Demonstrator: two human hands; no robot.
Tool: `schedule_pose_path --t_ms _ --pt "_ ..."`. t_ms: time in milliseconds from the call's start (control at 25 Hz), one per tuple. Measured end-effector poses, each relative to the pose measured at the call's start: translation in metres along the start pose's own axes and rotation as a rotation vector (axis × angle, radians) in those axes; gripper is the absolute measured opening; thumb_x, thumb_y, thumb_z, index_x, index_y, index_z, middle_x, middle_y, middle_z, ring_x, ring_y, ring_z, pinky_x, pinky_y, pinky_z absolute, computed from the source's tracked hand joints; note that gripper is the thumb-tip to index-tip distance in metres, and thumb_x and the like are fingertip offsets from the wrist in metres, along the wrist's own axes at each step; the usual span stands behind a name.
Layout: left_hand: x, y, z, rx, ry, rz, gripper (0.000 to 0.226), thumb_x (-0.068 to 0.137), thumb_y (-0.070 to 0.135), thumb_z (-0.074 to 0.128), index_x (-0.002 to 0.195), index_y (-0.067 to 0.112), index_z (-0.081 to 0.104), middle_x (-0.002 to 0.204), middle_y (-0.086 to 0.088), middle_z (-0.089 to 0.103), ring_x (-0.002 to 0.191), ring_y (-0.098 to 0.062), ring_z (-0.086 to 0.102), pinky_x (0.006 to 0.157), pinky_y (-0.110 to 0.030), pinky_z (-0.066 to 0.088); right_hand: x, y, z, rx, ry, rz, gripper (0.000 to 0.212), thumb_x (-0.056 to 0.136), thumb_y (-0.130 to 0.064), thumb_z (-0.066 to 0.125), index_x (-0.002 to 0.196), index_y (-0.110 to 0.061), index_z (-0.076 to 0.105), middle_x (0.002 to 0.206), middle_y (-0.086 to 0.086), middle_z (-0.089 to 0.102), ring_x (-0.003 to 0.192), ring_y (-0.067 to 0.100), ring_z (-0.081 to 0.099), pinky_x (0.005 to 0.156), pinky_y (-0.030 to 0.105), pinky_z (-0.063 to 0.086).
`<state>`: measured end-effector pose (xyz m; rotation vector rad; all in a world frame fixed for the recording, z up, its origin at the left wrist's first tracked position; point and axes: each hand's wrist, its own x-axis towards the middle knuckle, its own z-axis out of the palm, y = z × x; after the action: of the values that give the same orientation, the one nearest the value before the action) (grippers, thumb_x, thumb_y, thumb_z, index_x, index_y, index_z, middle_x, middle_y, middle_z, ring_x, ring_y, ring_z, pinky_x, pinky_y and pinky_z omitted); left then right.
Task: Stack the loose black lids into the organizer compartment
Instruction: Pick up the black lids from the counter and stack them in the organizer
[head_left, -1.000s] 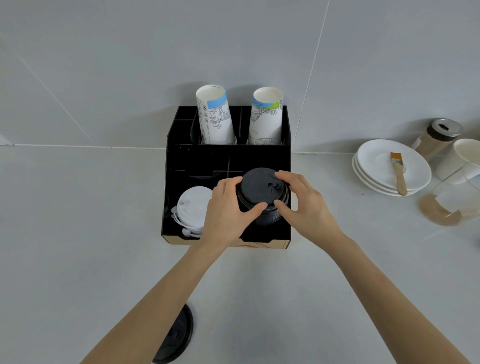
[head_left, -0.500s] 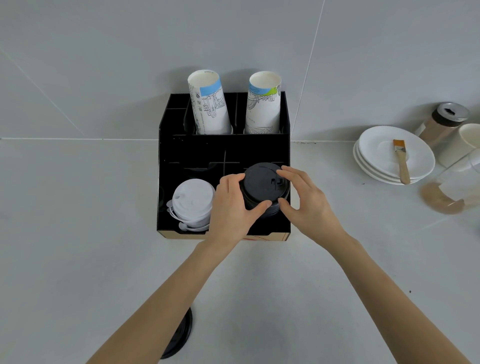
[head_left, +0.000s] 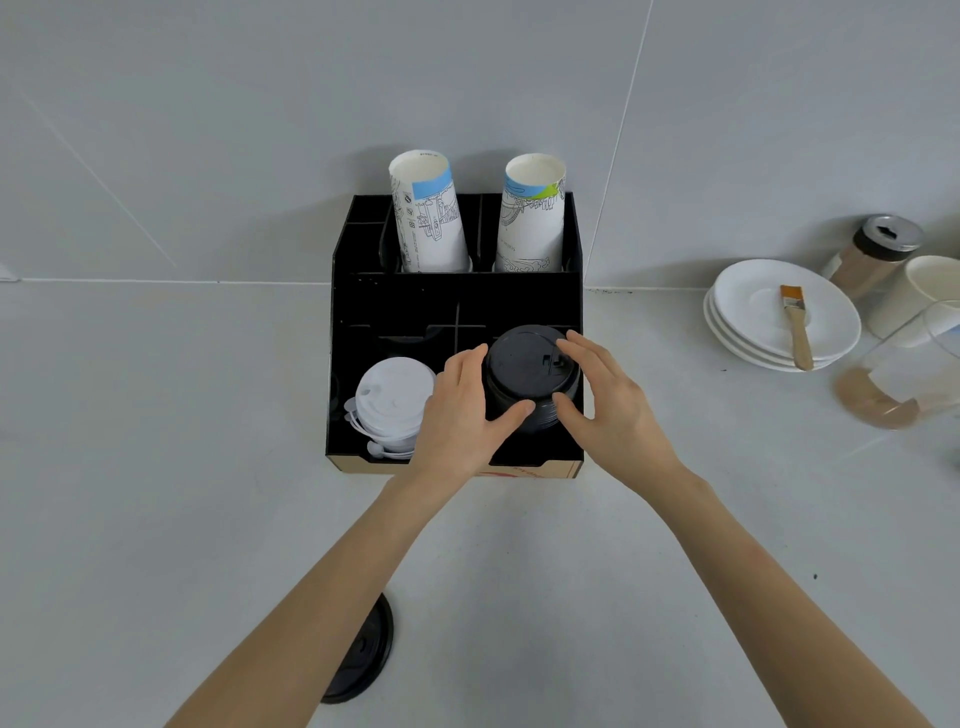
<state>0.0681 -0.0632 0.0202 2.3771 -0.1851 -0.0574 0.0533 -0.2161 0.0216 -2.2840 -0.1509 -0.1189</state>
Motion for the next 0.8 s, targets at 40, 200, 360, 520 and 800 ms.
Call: schedule_pose_path --t_ms 40,200,360,520,800 --pt "-0.003 -0.001 -0.002 0.0 -0.005 -0.004 0.07 0.079 0.032 0.062 0.134 0.01 0.025 0.141 -0.012 0.032 0.127 -0.026 0.037 0.104 -0.047 0.037 -0.002 -0.002 0.001 -0.002 0.007 0.004 0.048 0.085 -0.008 0.052 0.13 -0.014 0.037 0.145 0.003 0.033 0.131 0.016 0.034 0.097 0.01 0.022" --pt "-0.017 -0.008 -0.013 0.006 -0.016 -0.009 0.066 0.083 0.033 0.057 0.135 0.01 0.025 0.143 -0.011 0.033 0.13 -0.025 0.033 0.107 -0.041 0.031 -0.01 -0.011 0.001 -0.004 0.049 0.018 0.047 0.085 -0.009 0.053 0.13 -0.015 0.037 0.146 0.002 0.032 0.133 0.017 0.032 0.102 0.02 0.025" --pt "-0.036 -0.019 -0.027 -0.015 -0.001 -0.033 0.061 0.084 0.029 0.056 0.134 0.01 0.026 0.143 -0.01 0.034 0.131 -0.024 0.031 0.106 -0.038 0.029 -0.024 -0.024 0.006 -0.003 0.022 -0.026 0.047 0.085 -0.009 0.054 0.129 -0.015 0.038 0.144 0.003 0.035 0.132 0.015 0.033 0.1 0.013 0.021" --pt "-0.063 -0.04 -0.04 -0.03 -0.002 -0.056 0.059 0.085 0.024 0.055 0.134 0.011 0.026 0.143 -0.01 0.033 0.13 -0.023 0.031 0.103 -0.032 0.029 -0.045 -0.035 0.022 -0.01 -0.053 -0.061 0.047 0.086 -0.011 0.053 0.13 -0.016 0.037 0.143 0.002 0.037 0.131 0.014 0.033 0.102 0.016 0.023" --pt "-0.118 -0.085 -0.054 -0.051 -0.021 -0.154 0.054 0.085 0.028 0.055 0.132 0.017 0.031 0.138 -0.005 0.038 0.128 -0.021 0.034 0.1 -0.024 0.025 -0.083 -0.045 0.067 -0.017 -0.225 -0.126 0.048 0.086 -0.014 0.054 0.13 -0.016 0.036 0.14 0.002 0.041 0.13 0.015 0.035 0.101 0.015 0.021"
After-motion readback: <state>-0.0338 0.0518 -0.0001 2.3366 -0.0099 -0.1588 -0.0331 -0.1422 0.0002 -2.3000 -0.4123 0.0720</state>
